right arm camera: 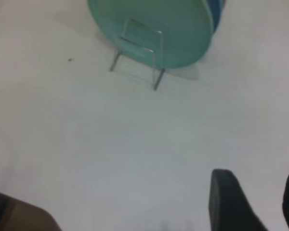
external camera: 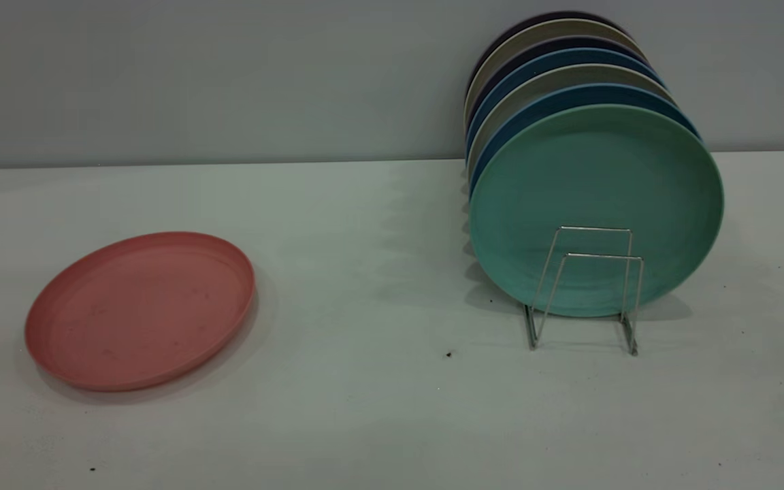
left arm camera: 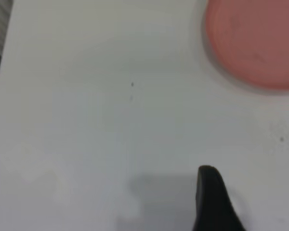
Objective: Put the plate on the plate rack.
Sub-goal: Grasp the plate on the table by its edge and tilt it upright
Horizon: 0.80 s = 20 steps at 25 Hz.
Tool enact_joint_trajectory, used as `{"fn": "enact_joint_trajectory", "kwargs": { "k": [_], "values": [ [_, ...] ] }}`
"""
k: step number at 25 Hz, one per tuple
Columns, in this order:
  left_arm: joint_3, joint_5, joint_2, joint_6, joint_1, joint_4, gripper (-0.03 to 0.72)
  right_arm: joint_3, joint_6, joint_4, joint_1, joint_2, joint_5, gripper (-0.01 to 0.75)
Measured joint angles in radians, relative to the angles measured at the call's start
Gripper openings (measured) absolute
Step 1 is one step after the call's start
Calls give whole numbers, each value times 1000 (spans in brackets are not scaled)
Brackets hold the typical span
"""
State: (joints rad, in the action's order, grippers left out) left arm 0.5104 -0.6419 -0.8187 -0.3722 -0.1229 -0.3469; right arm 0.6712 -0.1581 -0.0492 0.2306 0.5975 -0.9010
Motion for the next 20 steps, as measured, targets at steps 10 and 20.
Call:
{"fn": "enact_joint_trajectory", "kwargs": {
  "k": [10,20],
  "values": [
    [143,275,-578,-115,0,-35,452,63,-101,-135,0,332,140,293],
    [449,218,-978,-106,78,-14,452,65,-171,-202,0,513,225,293]
  ]
}}
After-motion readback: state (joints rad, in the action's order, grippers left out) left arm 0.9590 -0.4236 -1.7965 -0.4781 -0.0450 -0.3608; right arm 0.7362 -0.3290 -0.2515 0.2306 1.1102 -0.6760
